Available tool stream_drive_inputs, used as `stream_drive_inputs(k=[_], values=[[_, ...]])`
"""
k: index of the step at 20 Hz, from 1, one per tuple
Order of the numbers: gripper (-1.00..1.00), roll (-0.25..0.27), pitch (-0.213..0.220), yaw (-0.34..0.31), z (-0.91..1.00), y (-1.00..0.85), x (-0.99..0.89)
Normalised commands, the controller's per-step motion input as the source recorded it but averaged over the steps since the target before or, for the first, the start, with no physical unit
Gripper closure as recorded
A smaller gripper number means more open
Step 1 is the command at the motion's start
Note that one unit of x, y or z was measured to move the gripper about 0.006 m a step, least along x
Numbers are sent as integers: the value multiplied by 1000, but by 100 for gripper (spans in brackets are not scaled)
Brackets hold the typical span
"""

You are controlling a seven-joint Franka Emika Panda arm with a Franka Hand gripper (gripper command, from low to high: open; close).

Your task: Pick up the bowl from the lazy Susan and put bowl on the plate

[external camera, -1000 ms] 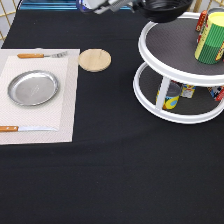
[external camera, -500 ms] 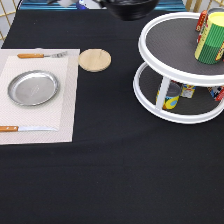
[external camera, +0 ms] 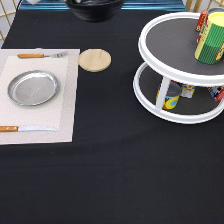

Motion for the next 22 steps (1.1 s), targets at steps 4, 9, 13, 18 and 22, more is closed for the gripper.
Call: stream_drive_inputs(k=[4,9,13,18,22], values=[[100,-7,-53,-237,81,-324,63],[100,0,-38,-272,52,-242,23],[100,-4,0,-296,-224,-224,-15],[100,-12,0,-268,-422,-302,-112],[100,-32,0,-255,-505,-296,-186]])
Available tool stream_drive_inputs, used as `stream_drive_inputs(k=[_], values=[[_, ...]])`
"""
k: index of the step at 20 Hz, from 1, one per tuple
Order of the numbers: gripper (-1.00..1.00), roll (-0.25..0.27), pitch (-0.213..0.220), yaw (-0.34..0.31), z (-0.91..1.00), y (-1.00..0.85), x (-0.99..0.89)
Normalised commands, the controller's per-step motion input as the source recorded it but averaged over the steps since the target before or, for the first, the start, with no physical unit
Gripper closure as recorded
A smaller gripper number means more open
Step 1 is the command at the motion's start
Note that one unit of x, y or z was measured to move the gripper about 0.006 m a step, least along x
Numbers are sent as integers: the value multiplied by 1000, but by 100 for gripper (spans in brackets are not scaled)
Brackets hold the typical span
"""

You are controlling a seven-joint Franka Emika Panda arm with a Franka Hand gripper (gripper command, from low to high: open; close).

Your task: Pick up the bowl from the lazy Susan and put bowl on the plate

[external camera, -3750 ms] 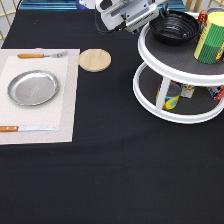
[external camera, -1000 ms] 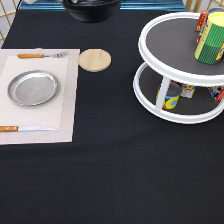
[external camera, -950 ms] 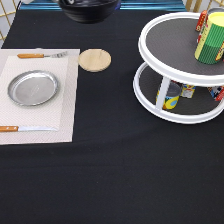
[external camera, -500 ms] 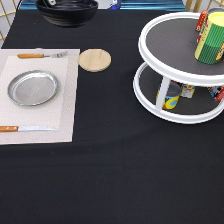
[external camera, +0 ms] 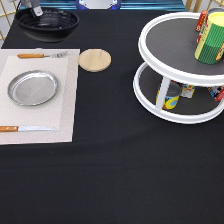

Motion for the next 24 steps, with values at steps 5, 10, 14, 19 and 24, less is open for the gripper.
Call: stream_drive_inputs(k=[5,10,14,19,24], values=[[100,-30,0,-267,-465,-241,-263],[100,-31,-3,-281,-447,-162,-415],[100,-46,4,-239,-474,-117,-239],[100,-35,39,-149,-503,-18,71],[100,0,86,-70,-431,-14,324]])
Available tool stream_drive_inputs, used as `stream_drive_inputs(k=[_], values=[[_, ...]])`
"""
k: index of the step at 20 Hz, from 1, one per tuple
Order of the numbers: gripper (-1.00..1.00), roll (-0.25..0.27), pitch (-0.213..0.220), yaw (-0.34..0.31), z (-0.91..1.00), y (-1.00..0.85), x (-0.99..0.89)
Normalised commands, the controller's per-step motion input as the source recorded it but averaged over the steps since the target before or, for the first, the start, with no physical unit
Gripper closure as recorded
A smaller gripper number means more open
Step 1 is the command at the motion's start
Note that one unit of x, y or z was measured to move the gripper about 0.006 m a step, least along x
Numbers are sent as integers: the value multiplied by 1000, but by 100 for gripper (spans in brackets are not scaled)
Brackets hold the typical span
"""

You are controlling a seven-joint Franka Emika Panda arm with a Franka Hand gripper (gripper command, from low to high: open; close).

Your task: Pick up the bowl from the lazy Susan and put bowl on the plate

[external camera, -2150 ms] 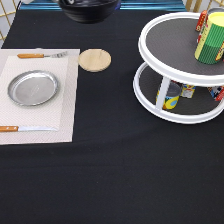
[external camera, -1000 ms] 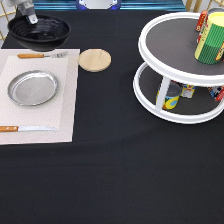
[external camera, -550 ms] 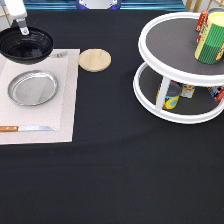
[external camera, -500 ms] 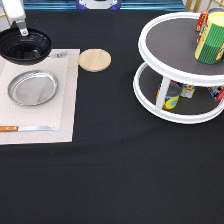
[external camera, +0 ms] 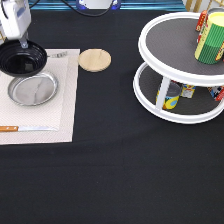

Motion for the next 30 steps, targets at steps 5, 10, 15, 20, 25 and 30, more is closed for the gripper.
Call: stream_drive_inputs(k=[5,10,15,20,25,30], values=[[100,0,93,-27,-386,-33,301],[100,4,80,-19,-257,-34,187],[100,20,79,-11,-190,-57,6],[-100,3,101,-11,-127,-41,83],[-100,-13,109,-32,89,70,95],[-100,-2,124,0,701,217,61]])
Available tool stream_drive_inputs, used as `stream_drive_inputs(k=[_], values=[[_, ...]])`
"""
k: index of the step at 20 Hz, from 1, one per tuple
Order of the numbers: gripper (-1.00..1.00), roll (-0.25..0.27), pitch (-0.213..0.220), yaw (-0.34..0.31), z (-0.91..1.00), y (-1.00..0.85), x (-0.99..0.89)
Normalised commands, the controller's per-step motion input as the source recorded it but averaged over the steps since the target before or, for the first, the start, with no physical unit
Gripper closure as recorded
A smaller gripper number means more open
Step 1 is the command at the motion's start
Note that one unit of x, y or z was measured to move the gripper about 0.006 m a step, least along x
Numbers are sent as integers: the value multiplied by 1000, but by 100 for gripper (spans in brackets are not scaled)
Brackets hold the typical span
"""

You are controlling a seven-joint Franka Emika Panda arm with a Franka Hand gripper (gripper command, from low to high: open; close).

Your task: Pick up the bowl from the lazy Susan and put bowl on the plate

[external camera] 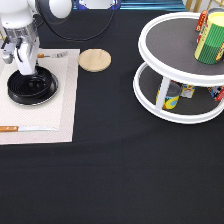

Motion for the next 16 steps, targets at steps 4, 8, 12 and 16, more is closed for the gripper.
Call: stream_drive_inputs(k=[4,8,12,16], values=[[-100,0,113,33,992,288,20],[-100,0,80,81,1000,311,17],[-100,-2,138,43,540,166,4],[-100,-7,70,0,0,9,31]])
